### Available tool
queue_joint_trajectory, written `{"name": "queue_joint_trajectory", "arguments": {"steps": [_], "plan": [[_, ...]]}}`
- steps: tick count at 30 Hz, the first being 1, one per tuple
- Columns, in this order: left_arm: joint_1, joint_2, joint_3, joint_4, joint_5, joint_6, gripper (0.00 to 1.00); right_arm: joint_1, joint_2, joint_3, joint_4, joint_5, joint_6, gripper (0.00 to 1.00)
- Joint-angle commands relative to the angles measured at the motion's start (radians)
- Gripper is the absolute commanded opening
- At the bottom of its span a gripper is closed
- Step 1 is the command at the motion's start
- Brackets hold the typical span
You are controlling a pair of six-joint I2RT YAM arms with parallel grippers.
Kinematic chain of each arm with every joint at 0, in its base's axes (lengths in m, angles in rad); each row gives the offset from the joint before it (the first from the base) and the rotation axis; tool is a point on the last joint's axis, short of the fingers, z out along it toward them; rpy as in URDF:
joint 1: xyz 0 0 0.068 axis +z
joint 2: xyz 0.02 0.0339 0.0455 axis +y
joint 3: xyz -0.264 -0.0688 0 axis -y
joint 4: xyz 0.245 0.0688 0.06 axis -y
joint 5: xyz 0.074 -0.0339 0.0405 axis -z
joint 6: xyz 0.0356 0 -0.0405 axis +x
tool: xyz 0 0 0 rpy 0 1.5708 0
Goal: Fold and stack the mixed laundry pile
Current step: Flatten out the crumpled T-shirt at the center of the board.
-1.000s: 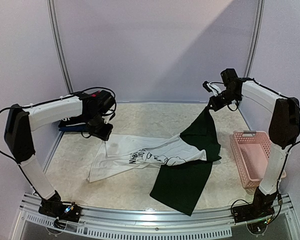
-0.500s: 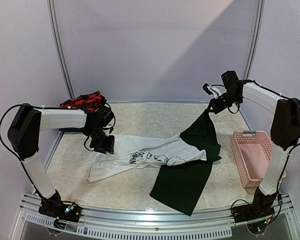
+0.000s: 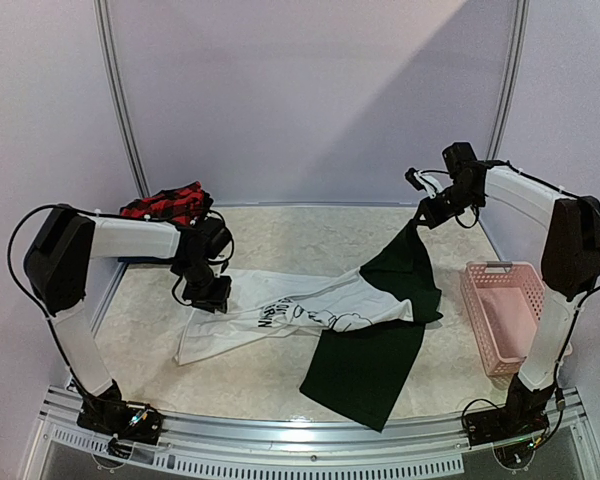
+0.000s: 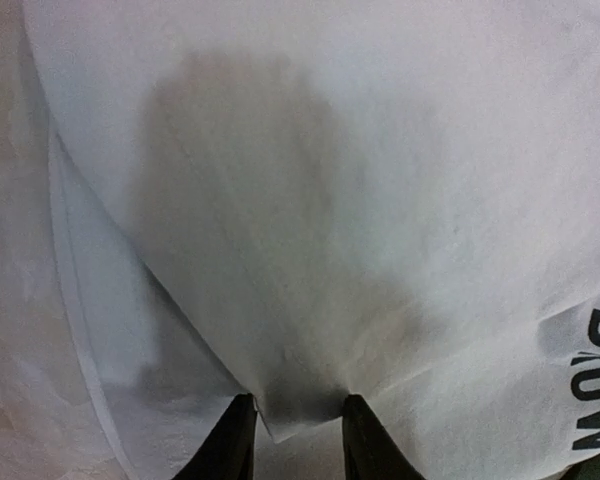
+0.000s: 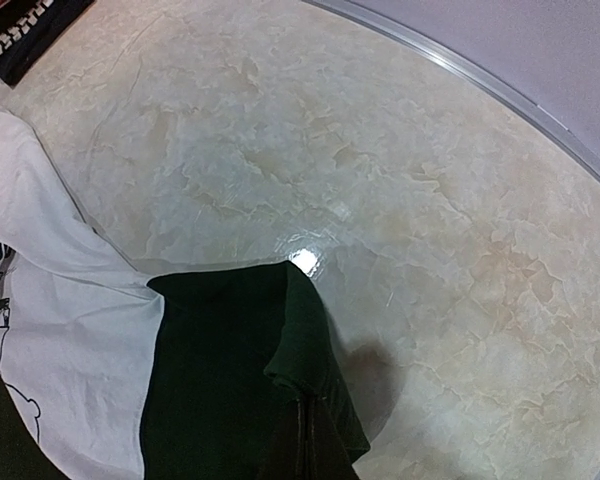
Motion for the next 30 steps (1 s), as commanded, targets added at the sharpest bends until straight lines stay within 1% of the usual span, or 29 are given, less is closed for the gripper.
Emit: {"name": "queue_joint_trajectory", "arguments": {"steps": [1,4,5,6,11,15,19,26,28,30], "plan": [[0.012,0.029,-0.001,0.013,0.018,0.003,0.24,-0.005,-0.021,-0.009,0.015,-0.012,0.007,0.00],[0.012,0.030,0.007,0.011,0.029,0.004,0.12,-0.005,-0.019,-0.008,0.015,-0.010,0.007,0.00],[0.012,0.027,0.011,0.009,0.028,0.004,0.04,-0.005,-0.019,-0.008,0.014,-0.008,0.007,0.00],[0.011,0.021,0.017,0.004,0.026,0.006,0.00,-0.005,-0.019,-0.006,0.012,-0.005,0.007,0.00],[0.012,-0.026,0.072,-0.074,-0.011,0.035,0.00,-0.006,-0.029,0.003,0.006,0.008,0.007,0.00],[0.015,-0.095,0.140,-0.151,-0.113,0.061,0.00,-0.009,-0.050,0.018,0.002,0.022,0.006,0.00],[0.021,-0.170,0.174,-0.188,-0.156,0.078,0.00,-0.012,-0.069,0.040,-0.010,0.020,0.010,0.00],[0.021,-0.286,0.224,-0.220,-0.232,0.109,0.00,-0.014,-0.098,0.097,-0.024,0.031,0.016,0.00],[0.022,-0.299,0.220,-0.211,-0.257,0.110,0.00,-0.014,-0.100,0.111,-0.028,0.027,0.019,0.00],[0.023,-0.287,0.201,-0.193,-0.248,0.110,0.00,-0.014,-0.097,0.111,-0.031,0.017,0.025,0.00]]}}
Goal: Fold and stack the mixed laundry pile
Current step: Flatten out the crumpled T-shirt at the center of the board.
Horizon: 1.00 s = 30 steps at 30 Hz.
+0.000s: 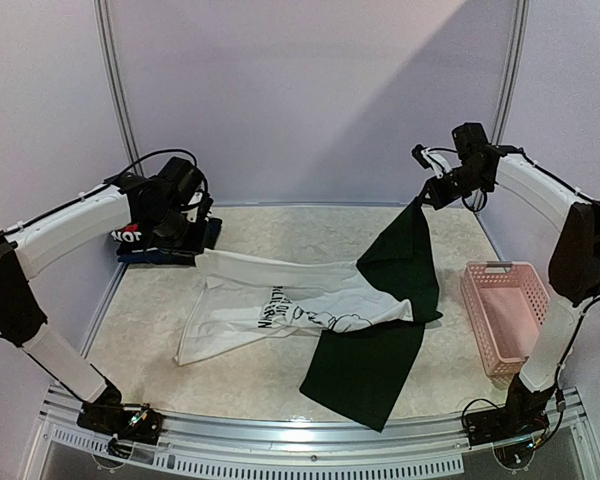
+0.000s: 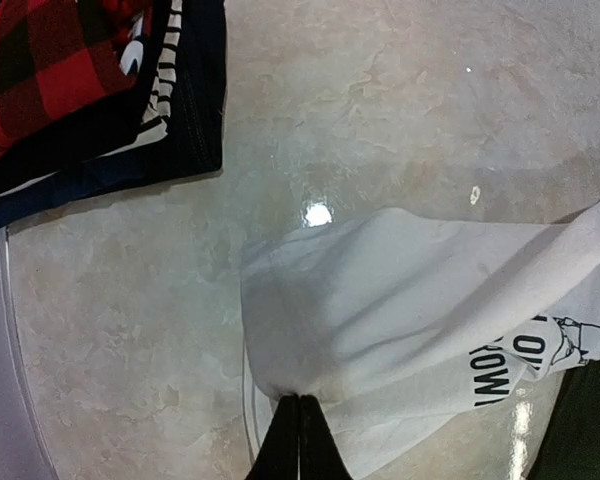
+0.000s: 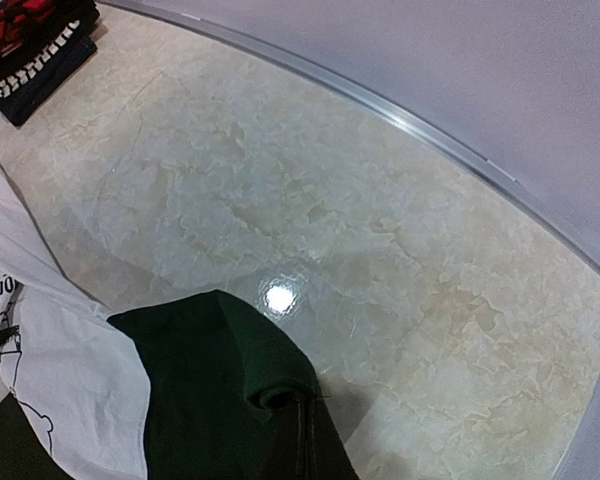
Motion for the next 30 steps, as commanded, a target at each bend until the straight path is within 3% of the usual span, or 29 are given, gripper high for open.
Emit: {"name": "queue_joint_trajectory", "arguments": {"steps": [1,6,11,16,24,30], "plan": [[0.014,0.013,-0.023,-0.002,-0.033,0.014,0.00,-0.008,-0.035,0.028,-0.017,-0.009,0.025,0.00],[0.013,0.093,-0.136,0.077,0.048,-0.012,0.00,-0.009,-0.026,-0.011,-0.019,-0.034,0.032,0.00],[0.005,0.059,-0.214,0.144,0.111,-0.018,0.00,-0.008,-0.047,-0.029,-0.019,-0.023,0.020,0.00],[-0.010,-0.048,-0.113,0.110,0.053,0.041,0.00,-0.008,-0.064,0.061,-0.045,-0.003,0.027,0.00],[-0.016,-0.241,0.102,0.088,-0.178,0.139,0.00,-0.008,-0.124,0.386,-0.146,0.004,0.052,0.00],[-0.021,-0.382,0.222,0.098,-0.249,0.180,0.00,-0.008,-0.264,0.425,-0.135,-0.062,0.069,0.00]]}}
